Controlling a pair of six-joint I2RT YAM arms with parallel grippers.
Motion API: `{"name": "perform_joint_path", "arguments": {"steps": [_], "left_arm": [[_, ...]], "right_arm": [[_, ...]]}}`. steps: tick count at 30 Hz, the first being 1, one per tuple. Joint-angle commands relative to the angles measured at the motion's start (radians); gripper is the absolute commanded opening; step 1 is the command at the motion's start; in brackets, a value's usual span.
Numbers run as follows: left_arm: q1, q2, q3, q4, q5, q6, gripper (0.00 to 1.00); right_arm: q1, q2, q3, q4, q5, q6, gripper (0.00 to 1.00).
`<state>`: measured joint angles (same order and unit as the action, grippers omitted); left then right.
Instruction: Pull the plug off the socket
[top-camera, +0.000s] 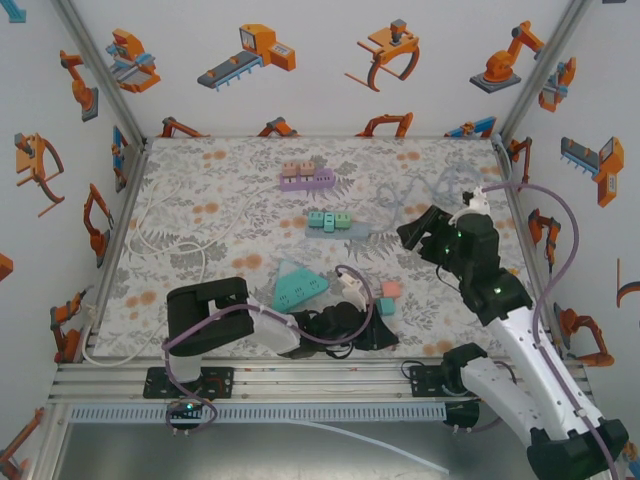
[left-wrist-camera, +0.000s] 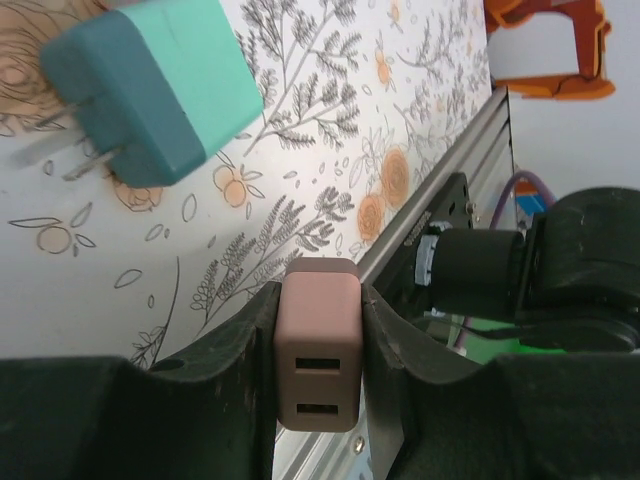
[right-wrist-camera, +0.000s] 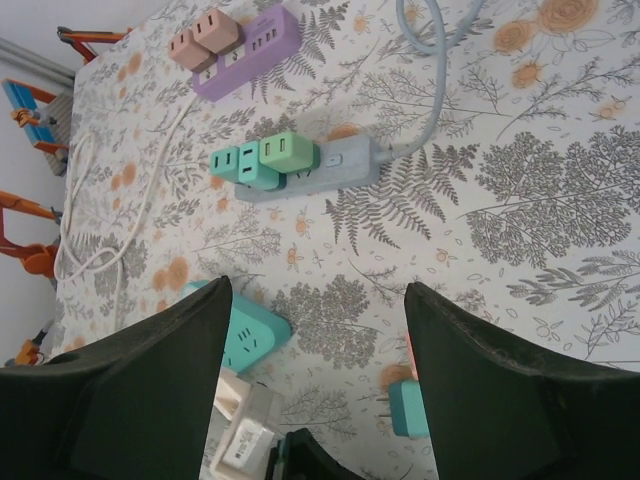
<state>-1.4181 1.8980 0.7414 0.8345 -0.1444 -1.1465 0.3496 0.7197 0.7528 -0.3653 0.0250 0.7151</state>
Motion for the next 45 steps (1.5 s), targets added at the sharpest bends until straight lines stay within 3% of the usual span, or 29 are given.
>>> {"name": "perform_joint_path", "arguments": {"steps": [1,9,14,23,34,39,41,45], "left_arm": [[-0.012,-0.008,0.025,-0.038,-0.114,-0.051,0.10],[-0.014,0.039,0.036,-0.052,-0.161,-0.071,0.20],[-0.029,0.014,0.025,-0.078,-0.206,-0.067,0.43],[-0.030,-0.045,0.004,-0.135,-0.257,-0.043,0.58],[-0.030,-0.205,-0.002,-0.338,-0.368,-0.018,0.67],[-0.020,-0.367,0.055,-0.586,-0.473,0.064,0.66],[0.014,-0.435,0.086,-0.671,-0.474,0.125,0.65],[0.184,-0.541,0.135,-0.782,-0.343,0.225,0.65]], "right_arm": [[-0.005,-0.041,-0.019,-0.046,0.041,-0.003,0.65],[-0.005,-0.082,-0.032,-0.071,0.059,-0.009,0.64],[-0.006,-0.085,-0.029,-0.077,0.066,-0.013,0.64],[-0.005,-0.088,-0.023,-0.077,0.066,-0.017,0.65],[-0.006,-0.063,-0.003,-0.070,0.072,-0.022,0.65],[-0.005,0.023,0.029,-0.040,0.042,-0.067,0.64],[-0.005,0.084,0.056,-0.028,0.023,-0.103,0.64],[-0.005,0.249,0.147,0.002,-0.060,-0.200,0.65]]}}
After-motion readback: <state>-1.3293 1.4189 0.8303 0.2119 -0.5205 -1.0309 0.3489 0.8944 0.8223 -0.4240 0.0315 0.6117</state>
